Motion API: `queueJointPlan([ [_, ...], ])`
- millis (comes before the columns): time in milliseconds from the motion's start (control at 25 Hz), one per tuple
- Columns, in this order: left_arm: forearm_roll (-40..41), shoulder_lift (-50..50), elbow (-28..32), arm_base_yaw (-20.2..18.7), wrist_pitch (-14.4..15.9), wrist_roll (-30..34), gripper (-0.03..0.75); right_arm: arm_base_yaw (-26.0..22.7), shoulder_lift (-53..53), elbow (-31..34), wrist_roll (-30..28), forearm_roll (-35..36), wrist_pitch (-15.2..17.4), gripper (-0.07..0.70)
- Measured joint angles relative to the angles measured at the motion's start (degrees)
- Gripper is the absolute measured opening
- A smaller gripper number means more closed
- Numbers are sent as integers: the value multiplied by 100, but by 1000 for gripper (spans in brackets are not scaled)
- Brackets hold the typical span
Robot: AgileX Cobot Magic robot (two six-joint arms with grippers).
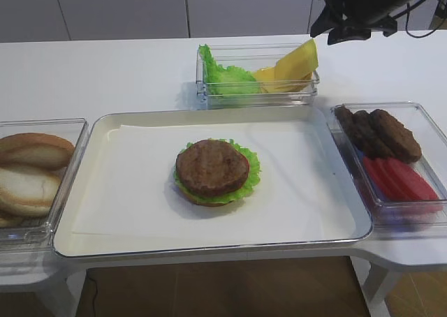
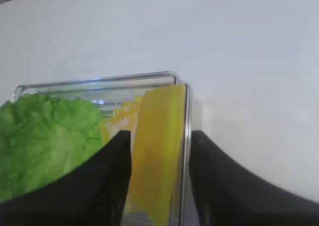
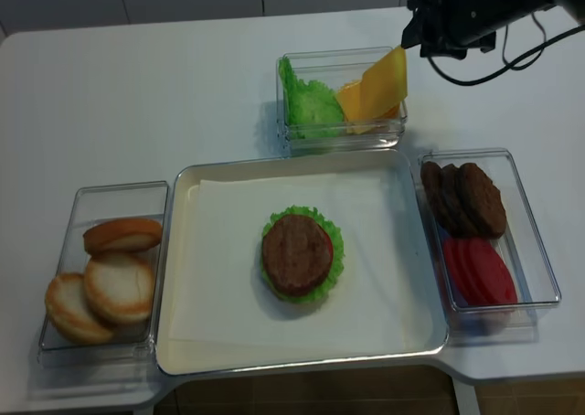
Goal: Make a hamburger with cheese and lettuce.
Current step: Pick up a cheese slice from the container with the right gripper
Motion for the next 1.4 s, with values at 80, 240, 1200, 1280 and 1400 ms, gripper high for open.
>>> queueJointPlan([
  [80, 0, 0, 0, 0, 0, 0, 405, 0, 153, -65, 0, 14, -44, 295],
  [240, 0, 0, 0, 0, 0, 0, 405, 0, 386, -97, -41, 147, -95, 276],
  [1200, 0, 0, 0, 0, 0, 0, 405, 0, 520, -97, -442, 625, -127, 2],
  [1280, 0, 0, 0, 0, 0, 0, 405, 0, 520, -97, -463, 660, -115, 2],
  [1400, 0, 0, 0, 0, 0, 0, 405, 0, 507, -97, -499, 714, -75, 2],
])
